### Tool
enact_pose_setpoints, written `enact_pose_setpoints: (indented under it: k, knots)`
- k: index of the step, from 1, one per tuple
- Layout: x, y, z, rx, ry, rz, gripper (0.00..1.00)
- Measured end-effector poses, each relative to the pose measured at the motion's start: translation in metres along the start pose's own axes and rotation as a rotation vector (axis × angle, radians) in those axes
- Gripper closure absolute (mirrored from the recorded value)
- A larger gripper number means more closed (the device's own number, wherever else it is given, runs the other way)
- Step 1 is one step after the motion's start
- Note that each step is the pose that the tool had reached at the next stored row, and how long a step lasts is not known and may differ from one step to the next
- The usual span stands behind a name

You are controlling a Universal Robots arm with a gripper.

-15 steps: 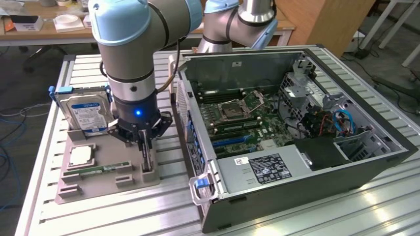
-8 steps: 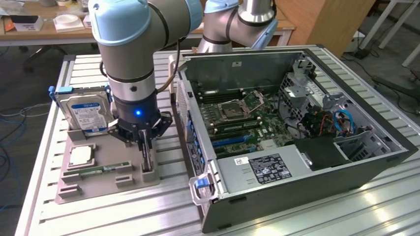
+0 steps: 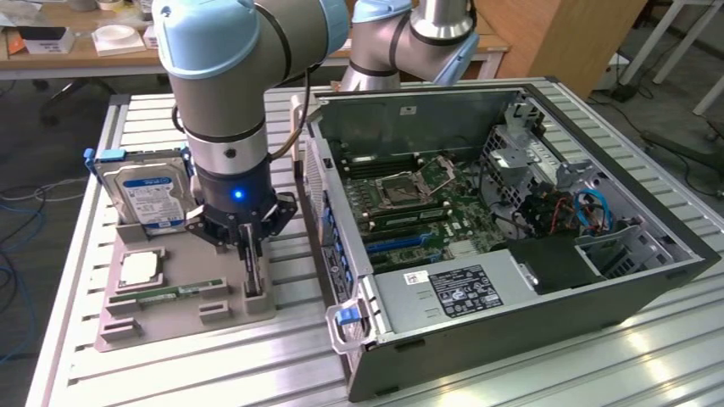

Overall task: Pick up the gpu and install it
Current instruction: 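Pick up the gpu and move the gpu toward the slot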

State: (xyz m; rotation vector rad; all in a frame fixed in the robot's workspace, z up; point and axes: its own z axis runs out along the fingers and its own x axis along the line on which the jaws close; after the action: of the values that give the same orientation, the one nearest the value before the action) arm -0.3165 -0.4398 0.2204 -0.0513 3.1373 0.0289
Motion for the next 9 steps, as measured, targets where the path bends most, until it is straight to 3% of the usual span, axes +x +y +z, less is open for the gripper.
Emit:
enact_pose_setpoints:
  k: [6, 9]
  knots:
    - [0.0, 0.0, -0.0003, -0.0001, -0.0001, 0.0, 0.73]
    - [0.0, 0.0002, -0.0114, -0.0001, -0.0002, 0.0, 0.73]
